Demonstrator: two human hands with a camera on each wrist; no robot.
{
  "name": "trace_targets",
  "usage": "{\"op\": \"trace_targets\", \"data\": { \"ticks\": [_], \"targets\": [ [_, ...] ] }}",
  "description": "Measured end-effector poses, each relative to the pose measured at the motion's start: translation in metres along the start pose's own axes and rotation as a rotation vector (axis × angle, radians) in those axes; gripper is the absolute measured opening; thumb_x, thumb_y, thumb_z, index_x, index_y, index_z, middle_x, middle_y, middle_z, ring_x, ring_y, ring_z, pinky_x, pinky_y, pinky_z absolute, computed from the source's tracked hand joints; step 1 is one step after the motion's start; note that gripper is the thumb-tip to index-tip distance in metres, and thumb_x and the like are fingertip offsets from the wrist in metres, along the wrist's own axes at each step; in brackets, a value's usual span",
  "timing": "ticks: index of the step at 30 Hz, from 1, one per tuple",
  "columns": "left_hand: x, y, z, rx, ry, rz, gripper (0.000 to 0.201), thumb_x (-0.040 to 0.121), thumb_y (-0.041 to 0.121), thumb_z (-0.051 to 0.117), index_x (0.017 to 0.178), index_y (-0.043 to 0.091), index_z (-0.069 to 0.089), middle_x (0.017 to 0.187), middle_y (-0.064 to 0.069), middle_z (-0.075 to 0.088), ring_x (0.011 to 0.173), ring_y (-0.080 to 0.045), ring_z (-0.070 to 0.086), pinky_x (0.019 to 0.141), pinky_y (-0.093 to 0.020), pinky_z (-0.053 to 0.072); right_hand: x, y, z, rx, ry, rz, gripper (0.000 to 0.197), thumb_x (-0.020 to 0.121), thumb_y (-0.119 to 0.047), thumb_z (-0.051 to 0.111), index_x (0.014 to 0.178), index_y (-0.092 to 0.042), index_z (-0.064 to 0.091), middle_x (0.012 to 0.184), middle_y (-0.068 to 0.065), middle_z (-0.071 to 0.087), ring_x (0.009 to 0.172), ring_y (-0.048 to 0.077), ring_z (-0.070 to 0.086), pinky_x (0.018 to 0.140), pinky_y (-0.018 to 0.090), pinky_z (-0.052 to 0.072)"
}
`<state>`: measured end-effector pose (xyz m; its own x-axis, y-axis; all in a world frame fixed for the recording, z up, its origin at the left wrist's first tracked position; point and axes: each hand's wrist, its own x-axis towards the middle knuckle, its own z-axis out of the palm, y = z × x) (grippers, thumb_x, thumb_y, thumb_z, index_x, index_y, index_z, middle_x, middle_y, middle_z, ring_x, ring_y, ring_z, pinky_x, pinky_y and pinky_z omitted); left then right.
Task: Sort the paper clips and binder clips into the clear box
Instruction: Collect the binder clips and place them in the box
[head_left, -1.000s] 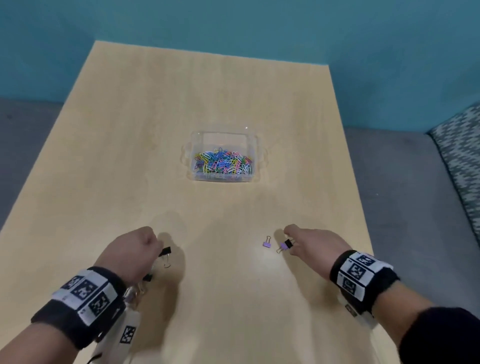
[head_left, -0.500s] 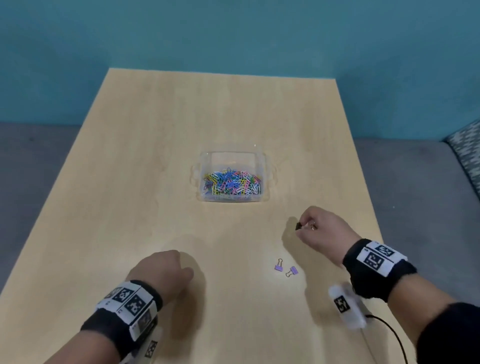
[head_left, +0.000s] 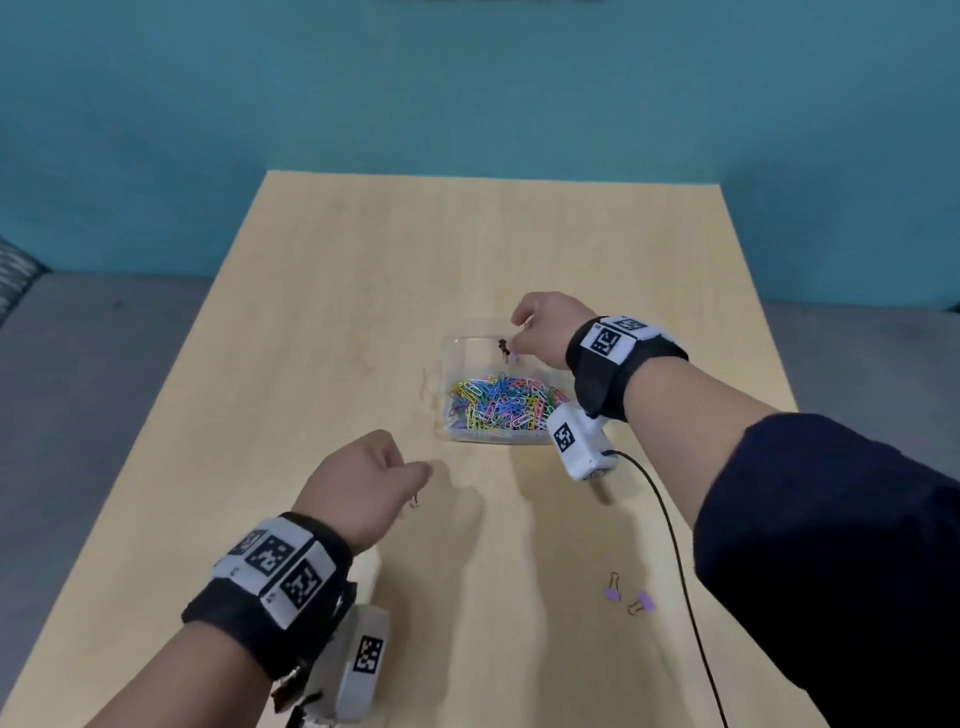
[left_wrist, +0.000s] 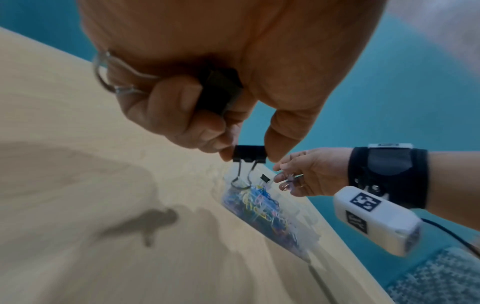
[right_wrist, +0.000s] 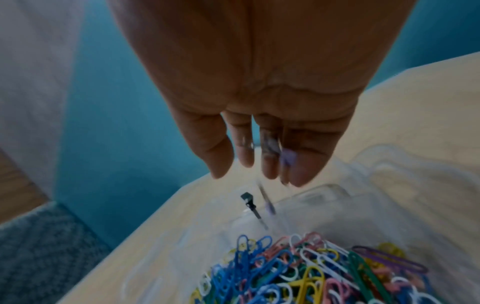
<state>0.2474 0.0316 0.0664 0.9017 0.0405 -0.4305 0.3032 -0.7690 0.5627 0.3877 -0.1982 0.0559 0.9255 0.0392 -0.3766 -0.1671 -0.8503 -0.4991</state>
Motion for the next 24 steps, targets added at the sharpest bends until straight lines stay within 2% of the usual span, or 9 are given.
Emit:
{"op": "trace_targets", "data": {
  "ticks": [2,6,9,12,15,18,21,23,24],
  "targets": [
    [0.015,0.012,-0.002,0.028,0.038,0.043,0.027,0.078,0.037,0.062,0.073,0.012,0.054,0.047,0.011,0.058,0.055,-0.013,0.053,0.051,-0.029,0.032,-0.015,0.011,-0.004,0.084,0.045,-0.019,0.040,0.082,-0.023,0.066,0.120,-0.019,0.057,0.114,0.003,0.062,0.099,0.021,0.059,0.085,0.030,0.046],
    [0.061,0.047,0.003,0.099,0.054,0.165,0.031,0.076,0.043,0.063,0.072,0.015,0.050,0.065,0.000,0.058,0.065,-0.022,0.054,0.054,-0.031,0.037,-0.090,0.059,0.000,0.265,0.215,-0.017,0.032,0.085,-0.022,0.063,0.116,-0.023,0.058,0.116,0.000,0.061,0.102,0.015,0.057,0.088,0.028,0.043],
    [0.100,0.089,0.012,0.215,0.058,0.269,0.029,0.077,0.042,0.060,0.075,0.016,0.048,0.072,-0.004,0.061,0.070,-0.025,0.057,0.054,-0.030,0.039,-0.164,0.093,0.019,0.321,0.191,0.085,0.029,0.088,-0.020,0.061,0.116,-0.026,0.058,0.114,-0.006,0.059,0.103,0.008,0.054,0.085,0.023,0.039],
    [0.128,0.119,0.020,0.329,0.055,0.322,0.025,0.079,0.039,0.058,0.079,0.016,0.048,0.078,-0.005,0.061,0.071,-0.025,0.054,0.051,-0.028,0.033,-0.221,0.116,0.053,0.235,0.134,0.113,0.032,0.091,-0.021,0.056,0.122,-0.025,0.054,0.114,-0.013,0.053,0.107,0.006,0.050,0.087,0.020,0.038],
    [0.136,0.134,0.027,0.298,-0.045,0.339,0.030,0.081,0.045,0.060,0.090,0.017,0.058,0.085,-0.003,0.064,0.078,-0.023,0.058,0.062,-0.030,0.042,-0.253,0.132,0.086,0.134,0.115,0.126,0.034,0.088,-0.022,0.054,0.122,-0.028,0.053,0.110,-0.017,0.047,0.106,0.007,0.046,0.087,0.022,0.041],
    [0.125,0.126,0.013,-0.003,-0.052,0.324,0.028,0.085,0.041,0.063,0.098,0.017,0.065,0.090,0.000,0.066,0.084,-0.019,0.060,0.076,-0.031,0.045,-0.266,0.132,0.103,0.050,0.073,0.102,0.036,0.082,-0.021,0.055,0.116,-0.034,0.051,0.106,-0.017,0.041,0.103,0.010,0.041,0.081,0.018,0.037],
    [0.099,0.087,-0.012,-0.253,0.056,0.276,0.014,0.084,0.033,0.065,0.090,0.020,0.068,0.086,0.002,0.066,0.081,-0.015,0.057,0.073,-0.028,0.040,-0.268,0.125,0.111,0.001,0.041,0.098,0.035,0.083,-0.024,0.054,0.115,-0.036,0.047,0.109,-0.016,0.037,0.104,0.008,0.038,0.081,0.017,0.038],
    [0.074,0.049,-0.024,-0.222,0.101,0.227,0.010,0.084,0.030,0.066,0.087,0.020,0.068,0.083,0.000,0.067,0.077,-0.016,0.057,0.072,-0.028,0.040,-0.264,0.120,0.115,-0.072,0.049,0.074,0.025,0.086,-0.020,0.054,0.107,-0.032,0.048,0.106,-0.013,0.039,0.099,0.009,0.039,0.078,0.019,0.040],
    [0.059,0.029,-0.028,-0.139,0.104,0.199,0.010,0.085,0.028,0.066,0.087,0.018,0.067,0.083,0.000,0.067,0.077,-0.016,0.057,0.071,-0.028,0.039,-0.262,0.119,0.116,-0.101,0.060,0.063,0.021,0.087,-0.015,0.054,0.098,-0.031,0.046,0.101,-0.012,0.040,0.094,0.010,0.040,0.072,0.019,0.039]
  ]
}}
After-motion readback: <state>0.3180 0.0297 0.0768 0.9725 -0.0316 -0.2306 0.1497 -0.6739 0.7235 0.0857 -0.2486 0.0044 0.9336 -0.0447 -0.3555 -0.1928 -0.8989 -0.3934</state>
